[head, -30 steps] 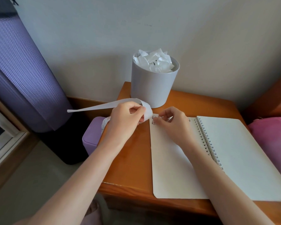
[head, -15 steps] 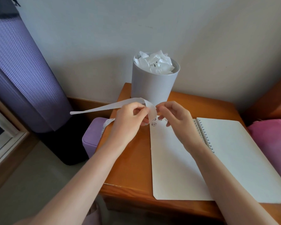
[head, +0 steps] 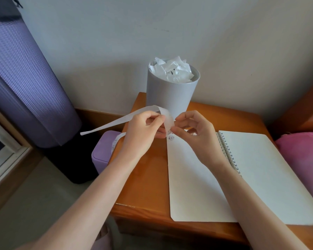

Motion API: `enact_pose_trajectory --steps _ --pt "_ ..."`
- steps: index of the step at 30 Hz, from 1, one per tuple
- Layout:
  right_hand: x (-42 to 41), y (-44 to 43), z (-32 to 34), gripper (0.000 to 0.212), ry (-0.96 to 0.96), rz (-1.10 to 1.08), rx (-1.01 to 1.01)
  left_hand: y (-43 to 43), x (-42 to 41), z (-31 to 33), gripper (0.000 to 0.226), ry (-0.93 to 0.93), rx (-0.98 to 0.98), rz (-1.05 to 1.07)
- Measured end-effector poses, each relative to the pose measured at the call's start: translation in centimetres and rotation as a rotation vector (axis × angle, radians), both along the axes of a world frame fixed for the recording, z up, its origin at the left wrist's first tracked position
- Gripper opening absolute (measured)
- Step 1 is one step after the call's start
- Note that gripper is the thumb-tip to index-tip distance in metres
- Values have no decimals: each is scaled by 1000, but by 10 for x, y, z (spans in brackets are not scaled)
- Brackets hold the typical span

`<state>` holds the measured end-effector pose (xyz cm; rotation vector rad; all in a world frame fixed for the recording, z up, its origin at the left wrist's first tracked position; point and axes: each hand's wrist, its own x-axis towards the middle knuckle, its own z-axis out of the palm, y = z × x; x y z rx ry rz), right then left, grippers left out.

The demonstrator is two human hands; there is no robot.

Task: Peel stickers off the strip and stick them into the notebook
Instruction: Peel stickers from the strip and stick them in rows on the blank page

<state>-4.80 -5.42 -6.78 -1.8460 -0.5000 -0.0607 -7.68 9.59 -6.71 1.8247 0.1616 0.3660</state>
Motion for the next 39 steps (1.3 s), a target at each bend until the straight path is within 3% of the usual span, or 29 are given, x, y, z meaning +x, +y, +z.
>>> enact_pose_trajectory --steps 6,15,19,31,39 --pt "1 0 0 15 11 -34 7 -1 1 -2 18 -5 45 12" --pt "2 0 -1 10 10 -57 -13 0 -1 -6 8 20 156 -85" --pt "2 0 -2 16 -11 -57 -35 -1 0 -7 17 16 195 -55" --pt "1 -1 -4 11 -111 -65 -91 -4 0 -7 18 12 171 -81" --pt "2 -2 -4 5 -72 -49 -97 -4 -3 -3 9 18 119 -92"
